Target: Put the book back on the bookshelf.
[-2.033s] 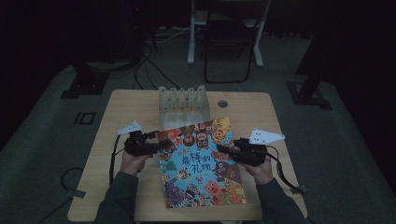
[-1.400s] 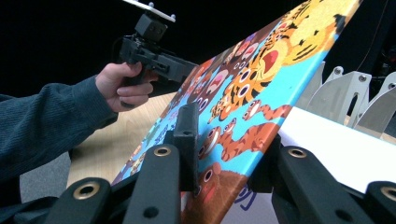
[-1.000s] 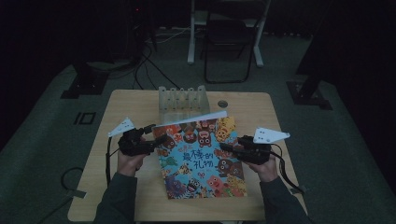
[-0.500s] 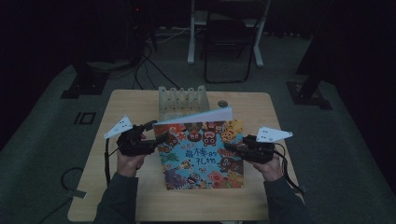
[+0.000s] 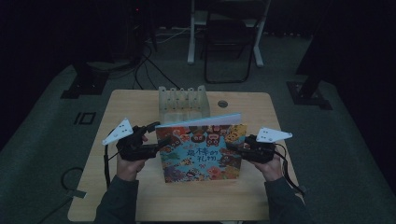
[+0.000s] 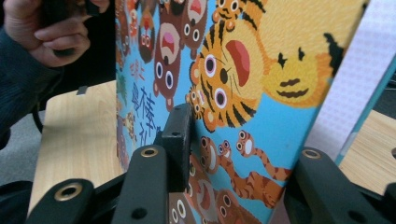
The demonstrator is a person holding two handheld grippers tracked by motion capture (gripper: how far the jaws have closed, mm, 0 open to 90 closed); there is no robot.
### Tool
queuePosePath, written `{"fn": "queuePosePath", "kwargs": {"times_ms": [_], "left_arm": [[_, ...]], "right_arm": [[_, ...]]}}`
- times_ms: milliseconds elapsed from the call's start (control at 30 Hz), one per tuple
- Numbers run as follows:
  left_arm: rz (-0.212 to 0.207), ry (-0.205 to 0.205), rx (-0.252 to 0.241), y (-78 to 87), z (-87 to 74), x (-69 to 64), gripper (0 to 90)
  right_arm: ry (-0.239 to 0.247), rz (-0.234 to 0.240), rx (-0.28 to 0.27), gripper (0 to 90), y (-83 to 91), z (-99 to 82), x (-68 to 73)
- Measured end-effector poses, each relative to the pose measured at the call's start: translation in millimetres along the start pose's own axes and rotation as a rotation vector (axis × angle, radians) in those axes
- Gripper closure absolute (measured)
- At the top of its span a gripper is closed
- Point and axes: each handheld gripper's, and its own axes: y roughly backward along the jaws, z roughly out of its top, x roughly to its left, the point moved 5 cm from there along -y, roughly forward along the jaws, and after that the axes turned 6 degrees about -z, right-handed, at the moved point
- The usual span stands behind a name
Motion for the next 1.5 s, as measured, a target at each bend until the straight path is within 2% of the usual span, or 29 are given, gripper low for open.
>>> {"fn": "queuePosePath", "kwargs": {"times_ms": [167, 400, 467, 567, 833, 1067, 1267, 1500], "left_arm": [[0.001, -0.018, 0.004, -1.3, 2.8, -5.2, 24.9], [0.000, -0.037, -0.002, 1.4, 1.3, -10.8, 25.5], [-0.011, -0.041, -0.014, 3.5, 0.0, -12.5, 27.9], [-0.006, -0.069, -0.019, 6.0, -1.7, -13.3, 33.5], [-0.005, -0.086, -0.022, 9.1, -2.8, -14.8, 40.6], [0.009, -0.125, -0.025, 11.5, -4.8, -16.7, 47.8], [0.006, -0.133, -0.033, 12.2, -5.9, -17.6, 49.6], [0.007, -0.136, -0.038, 12.7, -6.9, -18.1, 49.8]], "right_arm": [[0.001, -0.031, 0.003, 60.3, -2.7, -1.8, -4.0], [0.015, -0.033, 0.002, 58.9, -3.1, -2.1, -5.7], [0.025, -0.036, 0.003, 58.2, -1.6, -2.4, -5.1], [0.046, -0.049, 0.005, 56.7, 0.0, -3.0, -2.8], [0.080, -0.052, 0.003, 56.7, 3.1, -4.7, 0.4], [0.073, -0.048, -0.007, 56.0, 8.6, -8.3, 0.7], [0.060, -0.069, -0.026, 55.7, 18.0, -8.2, -4.3], [0.042, -0.096, -0.056, 51.4, 27.3, -4.7, -12.7]]}}
